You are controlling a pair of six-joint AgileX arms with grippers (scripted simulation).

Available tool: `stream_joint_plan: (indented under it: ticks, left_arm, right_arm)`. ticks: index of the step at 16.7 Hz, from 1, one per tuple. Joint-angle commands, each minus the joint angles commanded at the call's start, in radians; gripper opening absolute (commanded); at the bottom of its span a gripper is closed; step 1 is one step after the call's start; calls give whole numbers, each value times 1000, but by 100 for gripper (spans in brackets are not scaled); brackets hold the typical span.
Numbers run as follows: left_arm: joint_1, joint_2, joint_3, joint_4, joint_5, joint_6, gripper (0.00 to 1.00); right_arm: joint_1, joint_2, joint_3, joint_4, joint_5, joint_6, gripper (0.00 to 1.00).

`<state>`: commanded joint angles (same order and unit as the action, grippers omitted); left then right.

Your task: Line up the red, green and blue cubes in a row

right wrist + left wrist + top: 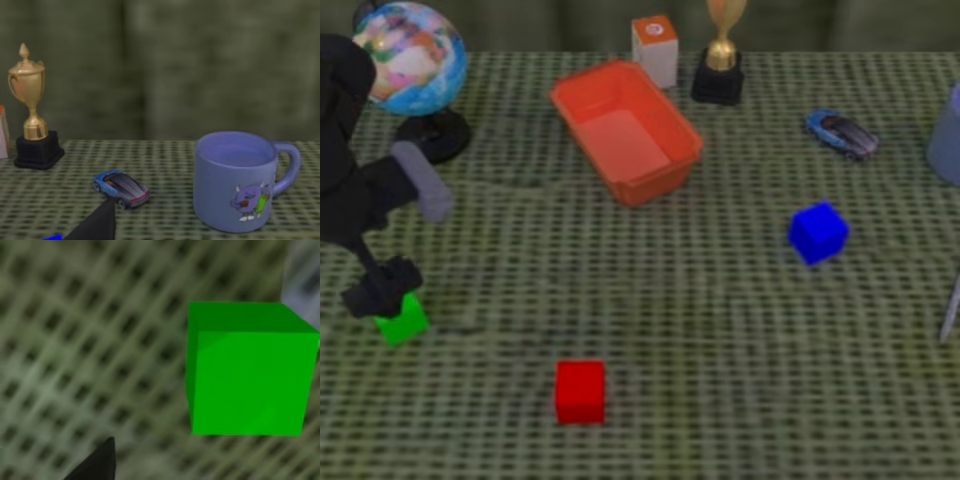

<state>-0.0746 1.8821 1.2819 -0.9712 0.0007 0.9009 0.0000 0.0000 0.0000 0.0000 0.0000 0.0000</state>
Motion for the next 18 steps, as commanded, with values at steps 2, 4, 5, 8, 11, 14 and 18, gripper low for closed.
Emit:
stream_joint_plan:
  ticks: [2,4,5,8,11,14,18]
  left_arm:
    - [1,0,0,0,0,2,100]
    - [-4,3,0,-1,0,0,100]
    - [-3,4,-1,2,0,0,100]
    - [-1,35,-29,64,0,0,100]
    - [0,91,-83,175,1,2,100]
    - [2,148,-136,284,1,5,100]
    - [3,173,-159,332,1,6,100]
  right_arm:
    - [0,0,0,0,0,0,100]
    - [0,0,0,0,0,0,100]
    - [0,0,0,0,0,0,100]
    - [0,0,0,0,0,0,100]
    - [0,0,0,0,0,0,100]
    - [0,0,0,0,0,0,100]
    - [0,0,0,0,0,0,100]
